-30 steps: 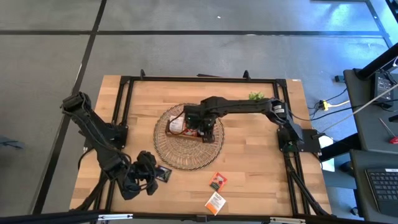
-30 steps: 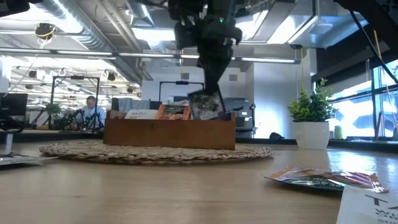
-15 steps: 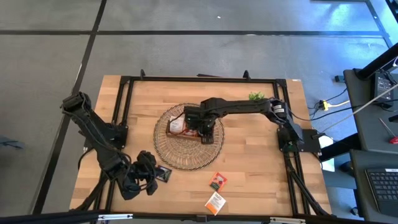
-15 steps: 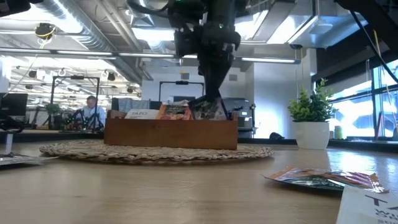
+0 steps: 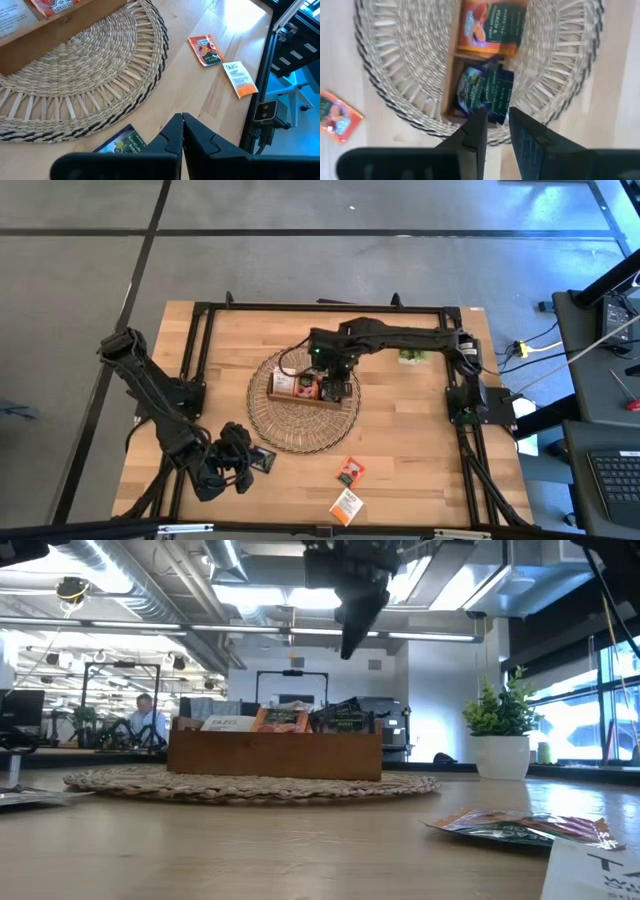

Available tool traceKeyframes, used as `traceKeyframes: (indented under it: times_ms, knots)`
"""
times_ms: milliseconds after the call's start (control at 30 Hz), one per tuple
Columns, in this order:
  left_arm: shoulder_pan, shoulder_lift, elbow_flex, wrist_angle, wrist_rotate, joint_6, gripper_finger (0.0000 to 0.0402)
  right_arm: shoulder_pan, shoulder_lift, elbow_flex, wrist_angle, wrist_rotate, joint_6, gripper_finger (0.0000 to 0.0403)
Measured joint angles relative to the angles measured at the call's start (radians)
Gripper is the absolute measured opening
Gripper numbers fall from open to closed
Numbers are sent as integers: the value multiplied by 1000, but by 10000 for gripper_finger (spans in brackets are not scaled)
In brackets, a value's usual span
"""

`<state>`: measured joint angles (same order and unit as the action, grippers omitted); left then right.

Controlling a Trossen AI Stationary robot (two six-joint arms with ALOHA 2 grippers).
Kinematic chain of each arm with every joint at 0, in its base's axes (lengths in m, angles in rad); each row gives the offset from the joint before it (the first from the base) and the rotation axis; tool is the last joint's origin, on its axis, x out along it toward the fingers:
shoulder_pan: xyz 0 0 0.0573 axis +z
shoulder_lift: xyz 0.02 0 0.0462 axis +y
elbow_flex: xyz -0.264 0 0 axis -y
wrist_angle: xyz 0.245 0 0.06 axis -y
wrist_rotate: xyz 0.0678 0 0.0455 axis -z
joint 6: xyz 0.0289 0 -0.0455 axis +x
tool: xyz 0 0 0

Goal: Pick & Place Tea
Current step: Put the purple tea bag into the right section of the wooden organizer

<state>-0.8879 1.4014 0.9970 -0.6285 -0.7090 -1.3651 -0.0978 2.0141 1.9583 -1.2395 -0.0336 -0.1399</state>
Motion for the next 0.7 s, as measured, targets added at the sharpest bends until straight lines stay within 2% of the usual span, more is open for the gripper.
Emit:
traceKeyframes:
  times_ms: [233,333,567,700]
  knots:
    - [0,0,0,0,0,0,2,-61,5,0,38,-208,-22,84]
    - [0,0,0,0,0,0,2,-67,3,-30,59,-210,-32,84]
    - [0,0,0,0,0,6,2,-65,6,-249,139,-275,-25,84]
    - [1,-1,0,0,-4,25,2,-67,6,-320,208,-277,-1,84]
